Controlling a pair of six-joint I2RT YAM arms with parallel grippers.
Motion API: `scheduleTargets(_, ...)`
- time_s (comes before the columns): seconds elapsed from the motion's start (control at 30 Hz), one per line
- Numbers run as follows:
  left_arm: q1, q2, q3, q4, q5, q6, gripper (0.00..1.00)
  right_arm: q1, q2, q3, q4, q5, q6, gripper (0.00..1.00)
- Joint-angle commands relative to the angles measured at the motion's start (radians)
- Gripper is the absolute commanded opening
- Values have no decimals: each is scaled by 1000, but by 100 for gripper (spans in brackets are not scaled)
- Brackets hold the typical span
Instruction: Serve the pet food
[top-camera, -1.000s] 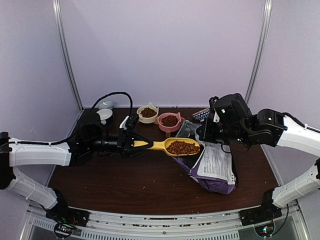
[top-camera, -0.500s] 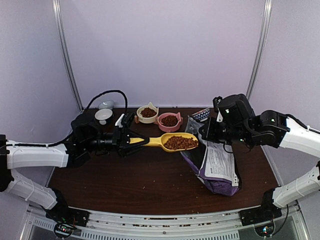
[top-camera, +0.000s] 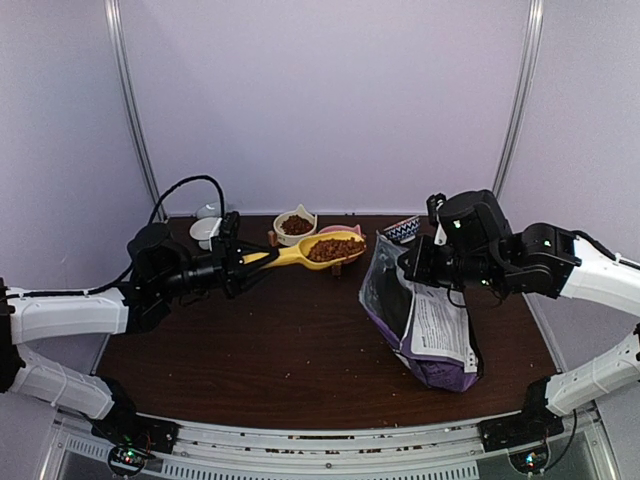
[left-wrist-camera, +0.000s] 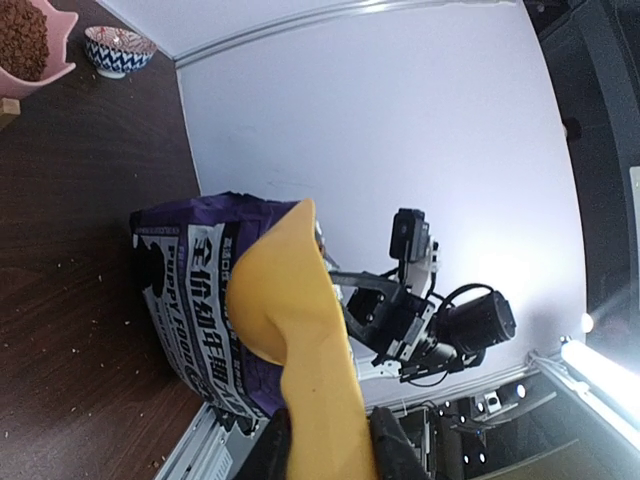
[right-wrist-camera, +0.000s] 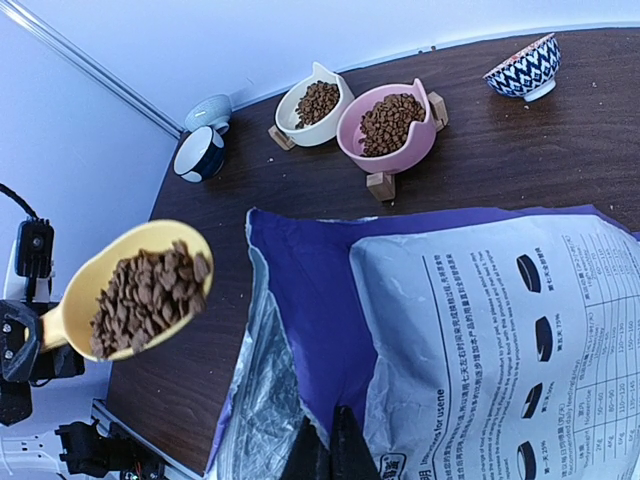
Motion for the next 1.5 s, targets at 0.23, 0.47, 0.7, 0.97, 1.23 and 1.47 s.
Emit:
scheduleTargets(0.23,147,23,14,106,-190,-48,0,-7,-27,-15,92,9,-6,0)
scheduleTargets(0.47,224,110,46,151,-235,-68,0,-13,-5,-20,121,-25,1,0)
scheduleTargets(0.7,284,224,121,134,-255,-28,0,-25,12,-21,144,-48,3,0)
scheduleTargets(0.97,333,358,215,135,-247,1,0,-52,46,0,161,-98,2,0)
scheduleTargets(1.23,374,473,332,59,-227,63,0,-92,79,26,167,-145,-2,0)
scheduleTargets(1.47,400,575,438,-1,-196,113,0,-126,99,35,162,-183,-5,0)
